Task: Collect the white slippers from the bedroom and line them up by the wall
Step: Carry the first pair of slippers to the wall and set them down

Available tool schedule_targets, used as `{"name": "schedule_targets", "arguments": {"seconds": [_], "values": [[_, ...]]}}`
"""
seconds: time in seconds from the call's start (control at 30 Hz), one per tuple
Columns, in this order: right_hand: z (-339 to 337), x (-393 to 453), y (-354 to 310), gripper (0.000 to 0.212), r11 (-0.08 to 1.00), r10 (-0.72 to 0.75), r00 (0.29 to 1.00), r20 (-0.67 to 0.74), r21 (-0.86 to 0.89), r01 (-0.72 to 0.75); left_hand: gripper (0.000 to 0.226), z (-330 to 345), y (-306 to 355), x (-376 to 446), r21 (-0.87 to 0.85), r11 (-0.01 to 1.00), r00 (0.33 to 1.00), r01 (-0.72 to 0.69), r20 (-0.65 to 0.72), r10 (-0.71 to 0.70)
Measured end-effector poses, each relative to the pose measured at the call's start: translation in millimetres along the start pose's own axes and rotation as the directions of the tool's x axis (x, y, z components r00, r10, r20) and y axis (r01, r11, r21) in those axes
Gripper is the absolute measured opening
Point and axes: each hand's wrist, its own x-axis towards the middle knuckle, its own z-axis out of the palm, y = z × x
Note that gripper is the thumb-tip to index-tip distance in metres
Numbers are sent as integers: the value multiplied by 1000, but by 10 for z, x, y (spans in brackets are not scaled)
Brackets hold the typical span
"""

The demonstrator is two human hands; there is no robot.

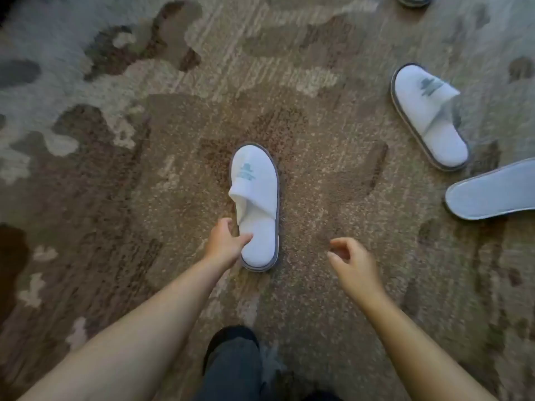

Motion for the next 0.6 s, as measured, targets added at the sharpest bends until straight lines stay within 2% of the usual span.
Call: {"name": "schedule_targets", "arguments": {"seconds": [0.2,0.33,0.43,0.53,0.6], "values": [[379,670,477,24,1000,-14,1000,9,-3,14,71,489,-123,681,-77,996,980,36,-193,-50],[293,713,433,22,999,4,1000,17,37,-5,52,428,-80,700,-128,992,989,-22,-145,3],[21,704,244,22,997,32,999,-27,77,-29,39,352,148,596,-189,974,989,-123,-104,104],[-380,658,-34,22,996,52,996,-67,78,-47,38,256,587,463,-316,928,980,-198,-32,198],[-704,585,-242,22,996,69,991,-110,62,-62,43,184,956,357,-342,918,973,-202,32,227]]}}
